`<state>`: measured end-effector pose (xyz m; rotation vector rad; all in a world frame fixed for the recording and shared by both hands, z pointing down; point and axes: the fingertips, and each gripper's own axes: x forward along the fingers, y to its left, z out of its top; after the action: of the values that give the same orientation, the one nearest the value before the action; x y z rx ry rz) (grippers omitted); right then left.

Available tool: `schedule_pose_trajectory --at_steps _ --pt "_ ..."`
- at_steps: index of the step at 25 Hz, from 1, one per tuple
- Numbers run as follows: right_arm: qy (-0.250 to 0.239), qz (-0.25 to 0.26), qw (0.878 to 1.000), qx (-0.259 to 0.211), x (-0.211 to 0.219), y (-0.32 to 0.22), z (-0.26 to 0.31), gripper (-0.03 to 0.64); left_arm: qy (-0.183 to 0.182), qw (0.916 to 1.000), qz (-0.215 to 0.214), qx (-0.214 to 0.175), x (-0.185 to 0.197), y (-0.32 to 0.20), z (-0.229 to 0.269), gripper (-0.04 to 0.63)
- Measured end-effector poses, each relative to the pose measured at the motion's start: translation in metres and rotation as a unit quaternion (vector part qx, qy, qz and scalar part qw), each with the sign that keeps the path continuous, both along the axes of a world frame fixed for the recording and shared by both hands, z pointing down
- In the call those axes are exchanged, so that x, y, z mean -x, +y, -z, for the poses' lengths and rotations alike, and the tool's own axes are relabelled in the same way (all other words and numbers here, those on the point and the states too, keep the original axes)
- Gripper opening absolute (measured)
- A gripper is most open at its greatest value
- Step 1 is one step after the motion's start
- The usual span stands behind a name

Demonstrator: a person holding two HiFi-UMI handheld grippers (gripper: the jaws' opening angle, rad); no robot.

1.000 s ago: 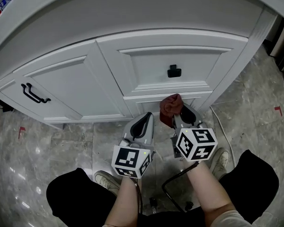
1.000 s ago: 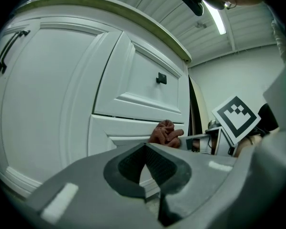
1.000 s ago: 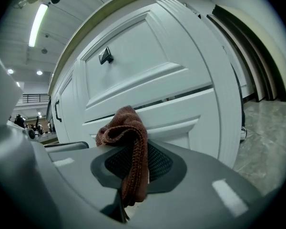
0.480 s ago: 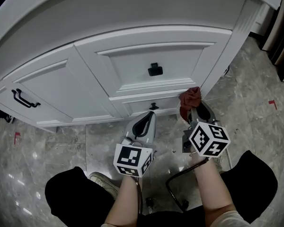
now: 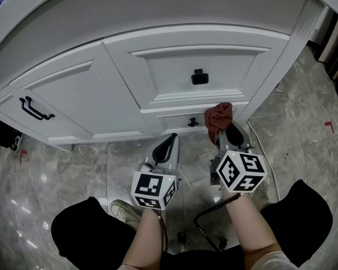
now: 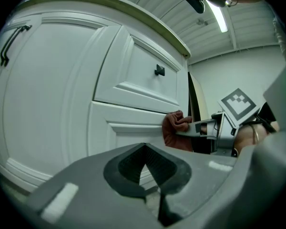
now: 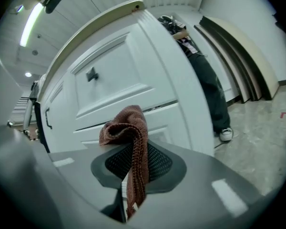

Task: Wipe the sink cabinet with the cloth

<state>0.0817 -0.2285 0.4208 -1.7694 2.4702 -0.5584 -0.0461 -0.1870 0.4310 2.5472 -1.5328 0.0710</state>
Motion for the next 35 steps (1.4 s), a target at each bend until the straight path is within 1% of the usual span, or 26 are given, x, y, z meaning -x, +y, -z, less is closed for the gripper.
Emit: schedule_pose_trajectory --at_steps 3,5,9,13,17,21,25,29,35 --pt "0.005 0.073 0.997 0.003 0.067 0.012 -0.010 0.088 -0.002 0.9994 0.034 0.008 0.036 0.004 -0.006 0.000" --pt "0.004 0.105 0.994 0.014 0.103 0.017 -0.022 0.089 0.003 0.9983 0.056 0.013 0.059 0.007 -0.009 0.000" --pt "0.001 0.145 0.989 0.039 0.155 0.022 -0.046 0.089 0.008 0.9966 0.080 0.014 0.090 0.013 -0.011 0.000" --pt "-0.004 0.161 0.985 0.060 0.185 0.016 -0.065 0.089 0.005 0.9964 0.084 0.011 0.105 0.015 -0.011 0.000" --pt "-0.022 0.151 0.986 0.068 0.188 0.008 -0.070 0.091 0.001 0.9970 0.077 0.006 0.108 0.013 -0.012 0.000" --pt "-0.018 0.145 0.987 0.065 0.183 0.007 -0.071 0.091 0.002 0.9977 0.067 0.007 0.102 0.012 -0.015 0.000" --pt "-0.011 0.122 0.990 0.070 0.165 0.004 -0.078 0.089 0.002 0.9985 0.054 0.008 0.093 0.012 -0.017 0.000" --pt "-0.014 0.080 0.993 0.083 0.133 -0.006 -0.084 0.087 0.003 0.9988 0.048 0.009 0.088 0.012 -0.017 0.000" --pt "-0.029 0.054 0.993 0.099 0.108 -0.008 -0.086 0.087 0.002 0.9993 0.036 0.008 0.074 0.009 -0.016 0.000"
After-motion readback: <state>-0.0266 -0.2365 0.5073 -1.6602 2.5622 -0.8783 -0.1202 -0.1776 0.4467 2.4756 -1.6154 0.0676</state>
